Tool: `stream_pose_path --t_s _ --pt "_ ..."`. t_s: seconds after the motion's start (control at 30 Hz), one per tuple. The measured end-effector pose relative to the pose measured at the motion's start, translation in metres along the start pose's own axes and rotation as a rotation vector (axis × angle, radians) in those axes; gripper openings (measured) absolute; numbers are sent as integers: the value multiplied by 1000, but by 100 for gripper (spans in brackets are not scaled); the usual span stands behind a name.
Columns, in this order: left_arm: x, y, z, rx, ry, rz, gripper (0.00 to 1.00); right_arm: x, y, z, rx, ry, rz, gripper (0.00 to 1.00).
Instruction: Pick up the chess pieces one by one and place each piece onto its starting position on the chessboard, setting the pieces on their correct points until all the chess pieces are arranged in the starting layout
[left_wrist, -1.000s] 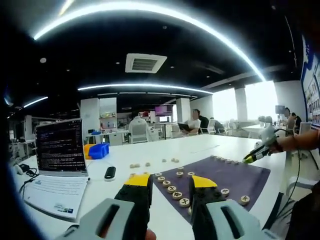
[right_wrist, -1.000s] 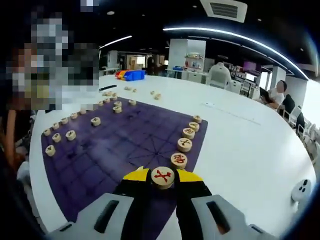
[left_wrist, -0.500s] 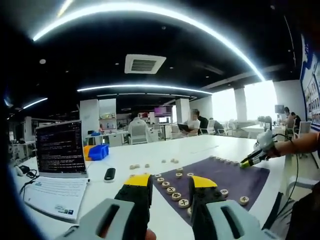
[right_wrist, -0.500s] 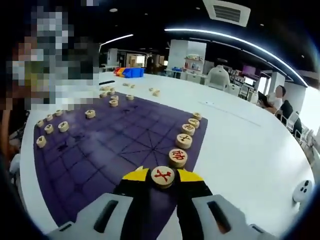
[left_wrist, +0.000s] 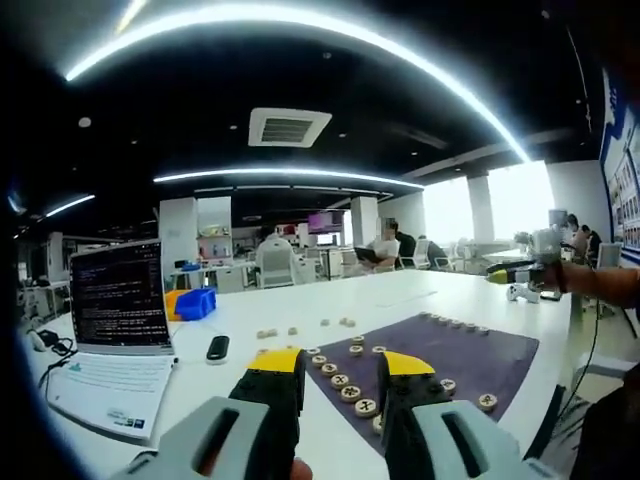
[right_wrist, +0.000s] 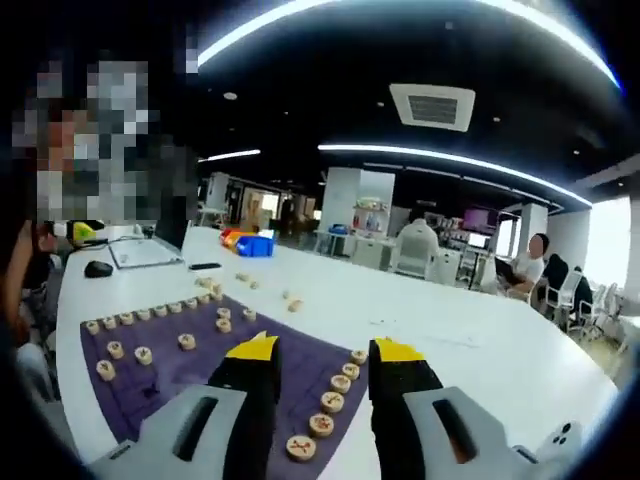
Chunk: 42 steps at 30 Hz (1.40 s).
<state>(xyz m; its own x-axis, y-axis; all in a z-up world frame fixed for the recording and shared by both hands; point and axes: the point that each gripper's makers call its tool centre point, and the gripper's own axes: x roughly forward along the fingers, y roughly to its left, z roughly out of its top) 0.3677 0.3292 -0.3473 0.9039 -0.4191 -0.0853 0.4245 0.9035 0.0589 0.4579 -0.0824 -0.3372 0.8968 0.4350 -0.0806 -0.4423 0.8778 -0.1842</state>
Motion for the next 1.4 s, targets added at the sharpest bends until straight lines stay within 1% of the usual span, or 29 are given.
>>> stream_pose_path --t_s 0.03,0.1,0.17,0.23,0.3,0.33,0.43,0.53,0.77,0.93,1.13,1.27,1.4 --pt "0 -1 0 1 0 1 31 -5 1 7 12 -23 5 36" --pt "-1 -3 1 5 0 -3 31 -16 1 14 22 -33 1 37" --pt "-1 -5 2 8 -2 -10 31 -28 2 13 38 -25 -3 36" --pt "0 -6 2 10 -2 -15 31 -35 3 10 60 -27 -5 36" --pt "0 -9 2 10 1 -28 31 -41 5 6 114 -34 -1 36" --pt "0 -13 0 11 12 -47 31 -43 5 5 140 -45 -2 36" --pt "0 -18 -2 29 25 -61 31 -44 6 -1 168 -41 7 36" --pt "-1 -19 0 27 19 -62 31 -42 4 -6 174 -26 5 36" --pt "-1 -16 2 23 12 -52 31 -39 5 -3 170 -27 8 35" --pt "-1 -16 2 23 11 -52 31 -35 6 2 153 -21 2 34" --pt "-2 -14 2 21 10 -47 31 -18 15 10 169 -2 46 34" --pt "-3 -13 2 18 8 -43 31 0 21 16 164 14 77 33" --pt "-3 -11 2 18 8 -40 31 24 24 20 118 40 98 33"
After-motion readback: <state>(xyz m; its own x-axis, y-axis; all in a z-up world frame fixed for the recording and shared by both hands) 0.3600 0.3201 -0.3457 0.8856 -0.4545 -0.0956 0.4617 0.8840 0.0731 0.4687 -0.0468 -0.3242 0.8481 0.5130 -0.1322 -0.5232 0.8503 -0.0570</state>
